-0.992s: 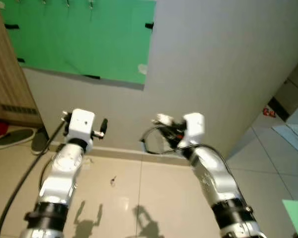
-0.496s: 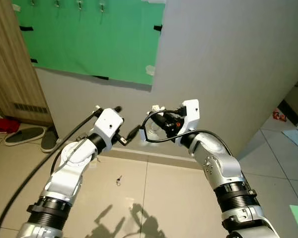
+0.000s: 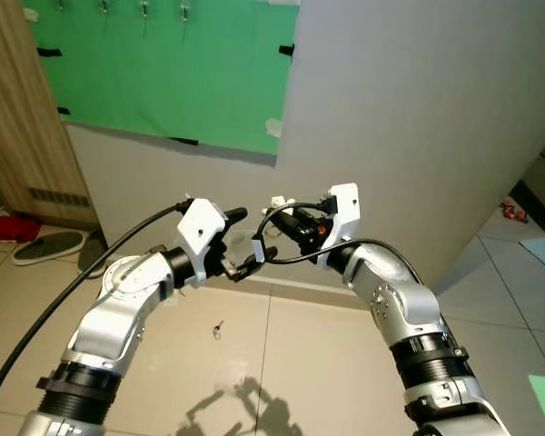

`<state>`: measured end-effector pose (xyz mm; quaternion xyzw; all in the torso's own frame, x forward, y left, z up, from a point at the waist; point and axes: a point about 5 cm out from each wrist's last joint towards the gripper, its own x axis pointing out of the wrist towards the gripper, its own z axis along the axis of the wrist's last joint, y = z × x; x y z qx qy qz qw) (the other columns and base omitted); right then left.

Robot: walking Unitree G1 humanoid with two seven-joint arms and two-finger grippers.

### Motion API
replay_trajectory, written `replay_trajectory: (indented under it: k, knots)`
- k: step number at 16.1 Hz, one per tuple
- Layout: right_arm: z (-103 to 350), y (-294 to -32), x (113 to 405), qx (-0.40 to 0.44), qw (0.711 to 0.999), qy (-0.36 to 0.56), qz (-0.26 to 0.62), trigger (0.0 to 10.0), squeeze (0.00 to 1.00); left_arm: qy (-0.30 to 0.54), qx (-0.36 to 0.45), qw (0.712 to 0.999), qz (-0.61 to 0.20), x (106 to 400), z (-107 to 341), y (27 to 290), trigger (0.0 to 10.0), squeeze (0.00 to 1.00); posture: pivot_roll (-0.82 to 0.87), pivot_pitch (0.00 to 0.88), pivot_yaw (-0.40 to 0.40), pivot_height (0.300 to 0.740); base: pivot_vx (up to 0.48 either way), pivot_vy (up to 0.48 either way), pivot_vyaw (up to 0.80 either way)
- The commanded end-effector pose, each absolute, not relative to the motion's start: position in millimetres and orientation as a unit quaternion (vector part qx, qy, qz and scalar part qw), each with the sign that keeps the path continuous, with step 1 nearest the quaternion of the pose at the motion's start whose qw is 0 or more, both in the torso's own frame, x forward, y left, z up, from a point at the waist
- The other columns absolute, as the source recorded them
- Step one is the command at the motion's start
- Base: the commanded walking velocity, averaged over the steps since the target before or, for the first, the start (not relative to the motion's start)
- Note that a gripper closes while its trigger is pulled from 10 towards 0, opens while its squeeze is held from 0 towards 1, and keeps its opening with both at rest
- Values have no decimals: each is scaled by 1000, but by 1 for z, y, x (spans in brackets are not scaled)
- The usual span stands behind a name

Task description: Hang keys on a hook

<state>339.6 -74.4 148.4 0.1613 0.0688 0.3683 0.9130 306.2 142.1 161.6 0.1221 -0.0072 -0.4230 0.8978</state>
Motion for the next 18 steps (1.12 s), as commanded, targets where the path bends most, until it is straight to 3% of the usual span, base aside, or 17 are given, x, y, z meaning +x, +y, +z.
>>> replay_trajectory:
  k: [1,14,16,18]
  knots:
    - [155,-75,339,156,909,60,382,0,0,-19,117,896,-428,306,164,141,10000,0,38,0,-88,740,0,0,0]
    - [162,-69,327,184,870,75,450,0,0,4,109,869,-483,296,158,141,10000,0,45,0,-86,740,0,0,0]
    - [163,-71,327,182,873,73,447,0,0,-21,108,889,-445,304,167,148,10000,0,45,0,-87,740,0,0,0]
    - [161,-73,328,177,876,75,443,0,0,-76,88,932,-344,324,187,161,10000,0,46,0,-87,740,0,0,0]
